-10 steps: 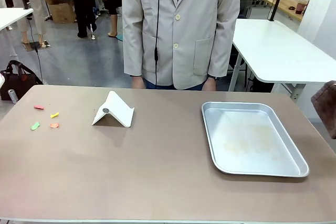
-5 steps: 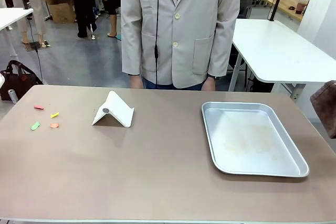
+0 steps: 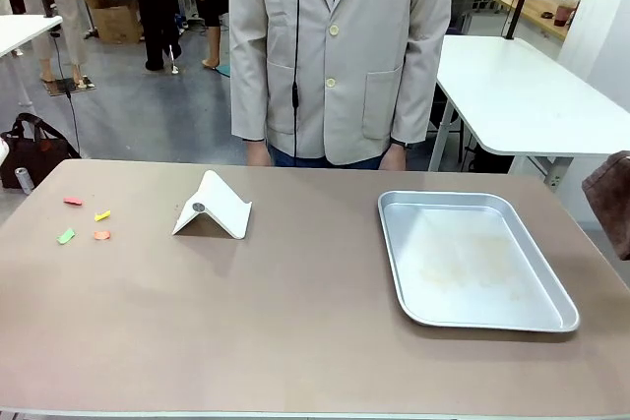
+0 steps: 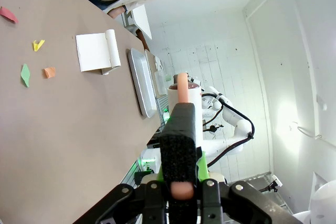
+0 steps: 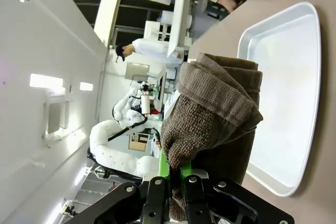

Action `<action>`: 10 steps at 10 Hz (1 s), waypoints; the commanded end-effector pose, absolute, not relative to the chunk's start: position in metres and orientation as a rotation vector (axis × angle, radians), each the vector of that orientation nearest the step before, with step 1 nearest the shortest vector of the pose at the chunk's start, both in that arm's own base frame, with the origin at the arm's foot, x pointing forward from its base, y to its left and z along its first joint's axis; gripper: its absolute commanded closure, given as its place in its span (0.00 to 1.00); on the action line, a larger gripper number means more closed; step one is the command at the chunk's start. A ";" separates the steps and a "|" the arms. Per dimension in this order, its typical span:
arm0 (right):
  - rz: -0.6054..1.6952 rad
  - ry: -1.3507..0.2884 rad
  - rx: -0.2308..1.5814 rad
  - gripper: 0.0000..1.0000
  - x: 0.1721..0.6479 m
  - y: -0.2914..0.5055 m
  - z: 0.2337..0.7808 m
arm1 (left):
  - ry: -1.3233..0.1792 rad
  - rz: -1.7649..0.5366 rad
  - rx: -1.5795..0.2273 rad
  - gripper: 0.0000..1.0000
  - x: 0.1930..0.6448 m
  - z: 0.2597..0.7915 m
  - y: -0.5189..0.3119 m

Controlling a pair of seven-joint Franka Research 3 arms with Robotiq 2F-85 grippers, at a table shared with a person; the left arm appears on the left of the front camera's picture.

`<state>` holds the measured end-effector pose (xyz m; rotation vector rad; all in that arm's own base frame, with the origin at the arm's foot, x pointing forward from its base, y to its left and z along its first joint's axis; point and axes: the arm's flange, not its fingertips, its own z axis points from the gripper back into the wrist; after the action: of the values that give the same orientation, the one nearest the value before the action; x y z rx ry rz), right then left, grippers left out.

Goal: Clean the surface of the table.
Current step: Clean the area not pointed to by the person.

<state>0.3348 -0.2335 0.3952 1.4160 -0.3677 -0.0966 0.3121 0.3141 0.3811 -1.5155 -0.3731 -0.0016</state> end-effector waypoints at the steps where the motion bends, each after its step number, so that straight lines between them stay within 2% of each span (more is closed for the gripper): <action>1: -0.091 -0.372 1.434 0.91 0.332 -0.234 0.397 | -0.373 -0.002 -1.515 0.77 0.312 0.381 0.314; 3: -0.091 -0.372 1.434 0.91 0.332 -0.234 0.397 | -0.356 0.010 -1.286 0.77 0.328 0.392 0.294; 8: -0.091 -0.372 1.434 0.91 0.332 -0.234 0.397 | -0.367 0.143 -0.961 0.77 0.340 0.396 0.306; 10: -0.091 -0.372 1.434 0.91 0.332 -0.234 0.397 | -0.378 0.213 -0.916 0.77 0.351 0.393 0.314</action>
<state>0.3347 -0.2336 0.3947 1.4169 -0.3669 -0.0978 0.3475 0.3258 0.3906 -0.9265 -0.3975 0.1724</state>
